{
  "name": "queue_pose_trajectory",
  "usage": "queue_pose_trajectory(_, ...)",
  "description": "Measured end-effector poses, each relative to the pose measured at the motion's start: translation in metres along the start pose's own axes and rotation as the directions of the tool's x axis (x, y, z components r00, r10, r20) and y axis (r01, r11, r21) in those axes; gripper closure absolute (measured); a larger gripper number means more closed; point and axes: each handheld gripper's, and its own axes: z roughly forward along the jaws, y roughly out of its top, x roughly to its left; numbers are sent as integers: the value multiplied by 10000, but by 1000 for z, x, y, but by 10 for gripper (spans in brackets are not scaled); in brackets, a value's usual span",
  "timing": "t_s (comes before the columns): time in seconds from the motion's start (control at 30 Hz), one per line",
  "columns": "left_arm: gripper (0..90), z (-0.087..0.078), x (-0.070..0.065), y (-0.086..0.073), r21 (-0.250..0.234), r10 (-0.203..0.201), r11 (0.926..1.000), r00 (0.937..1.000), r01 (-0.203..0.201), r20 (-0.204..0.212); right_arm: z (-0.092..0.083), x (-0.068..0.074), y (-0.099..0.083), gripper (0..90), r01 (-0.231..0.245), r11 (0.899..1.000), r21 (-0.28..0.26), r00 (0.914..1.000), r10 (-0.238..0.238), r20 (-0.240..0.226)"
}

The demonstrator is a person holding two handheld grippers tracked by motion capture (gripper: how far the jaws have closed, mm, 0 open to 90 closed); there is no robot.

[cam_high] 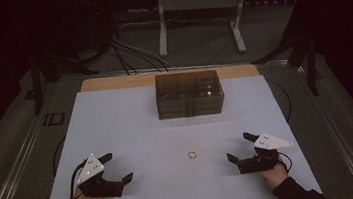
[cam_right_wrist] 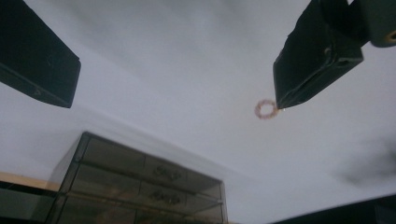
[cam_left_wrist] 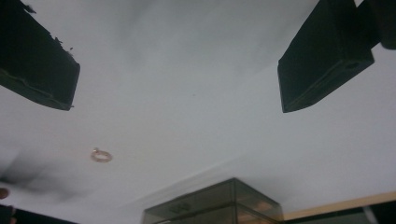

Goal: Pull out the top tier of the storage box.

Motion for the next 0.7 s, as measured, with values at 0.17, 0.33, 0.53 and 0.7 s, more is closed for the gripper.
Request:
queue_pose_trajectory(0.17, 0, -1, 0, 0, 27, -17, 10000, 9999, 17, -136, -4, 2, 0, 9, 49, 10000, -56, 10000, -49, 31)
queue_pose_trajectory(0.33, 0, -1, 0, 1, 45, -32, 10000, 9999, 33, -152, -4, 3, -2, 9, 131, 9999, 72, 9999, -131, 64)
queue_pose_trajectory(0.53, 0, -3, -2, 1, 0, 40, 10000, 9998, -40, -213, -5, 5, -2, 9, 150, 9998, 154, 9998, -149, -97)
queue_pose_trajectory(0.7, 0, -5, -2, 1, -160, 15, 9999, 10000, -16, -95, -6, 8, 0, 9, 213, 9997, 138, 9997, -211, -135)
